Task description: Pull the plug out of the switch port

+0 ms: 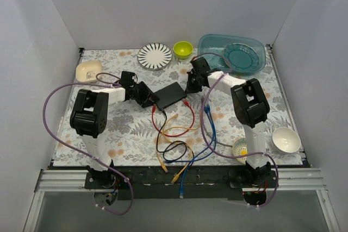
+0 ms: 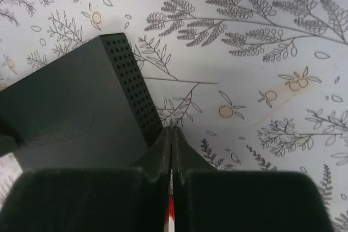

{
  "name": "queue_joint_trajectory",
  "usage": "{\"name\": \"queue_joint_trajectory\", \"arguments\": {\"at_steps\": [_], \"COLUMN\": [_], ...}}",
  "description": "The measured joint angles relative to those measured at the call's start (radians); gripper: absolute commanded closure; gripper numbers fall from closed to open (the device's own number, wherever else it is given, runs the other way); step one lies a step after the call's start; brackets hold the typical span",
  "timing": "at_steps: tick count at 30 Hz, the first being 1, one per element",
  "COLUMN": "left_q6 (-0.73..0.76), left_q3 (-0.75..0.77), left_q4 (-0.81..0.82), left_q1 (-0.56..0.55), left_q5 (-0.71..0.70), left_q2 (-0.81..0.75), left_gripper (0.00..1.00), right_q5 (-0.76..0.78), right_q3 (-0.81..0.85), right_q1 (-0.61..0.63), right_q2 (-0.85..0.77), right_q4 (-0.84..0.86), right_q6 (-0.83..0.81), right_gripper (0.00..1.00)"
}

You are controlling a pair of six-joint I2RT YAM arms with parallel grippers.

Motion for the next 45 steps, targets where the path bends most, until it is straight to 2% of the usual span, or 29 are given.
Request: {"name": "queue_joint_trajectory", "arguments": {"at_steps": [8,16,20,25,28,30,33,37,39,41,42,45], "left_q6": [0.022,0.026,0.023,0.040,0.043,0.044,0.040,0.016,0.010,0.010,0.011,0.016], "left_q3": [0.180,0.346,0.337,0.227,0.098,0.032,-0.022,-0.127,-0.141,-0.137,-0.133,-0.118], "left_q4": [-0.029,-0.026,-0.056,-0.043,0.051,0.107,0.171,0.236,0.246,0.262,0.267,0.293], "left_q1": [0.021,0.023,0.031,0.066,0.091,0.103,0.123,0.158,0.177,0.188,0.192,0.193], "left_q5": [0.067,0.050,-0.016,-0.117,-0.122,-0.084,0.006,0.088,0.119,0.139,0.150,0.193], "left_q2": [0.133,0.240,0.199,0.001,-0.146,-0.192,-0.179,-0.166,-0.153,-0.133,-0.118,-0.061], "left_gripper": [0.52,0.45,0.40,0.28,0.27,0.31,0.32,0.32,0.32,0.32,0.02,0.02], "right_q5": [0.029,0.037,0.124,0.098,-0.009,-0.126,-0.319,-0.498,-0.579,-0.594,-0.595,-0.587], "right_q3": [-0.244,-0.290,-0.314,-0.293,-0.213,-0.148,-0.085,-0.085,-0.085,-0.083,-0.077,-0.068], "right_q1": [0.065,0.138,0.144,0.113,0.098,0.093,0.092,0.091,0.090,0.090,0.090,0.085], "right_q2": [-0.161,-0.206,-0.282,-0.403,-0.356,-0.272,-0.106,0.076,0.125,0.126,0.126,0.127], "right_q4": [0.072,0.040,-0.006,0.054,0.131,0.204,0.359,0.512,0.556,0.564,0.562,0.549], "right_q6": [-0.008,0.006,0.027,0.033,0.049,0.080,0.159,0.308,0.370,0.376,0.374,0.368], "right_gripper": [0.99,0.99,0.99,0.99,0.99,0.99,0.99,0.99,0.99,0.99,0.99,0.99]}}
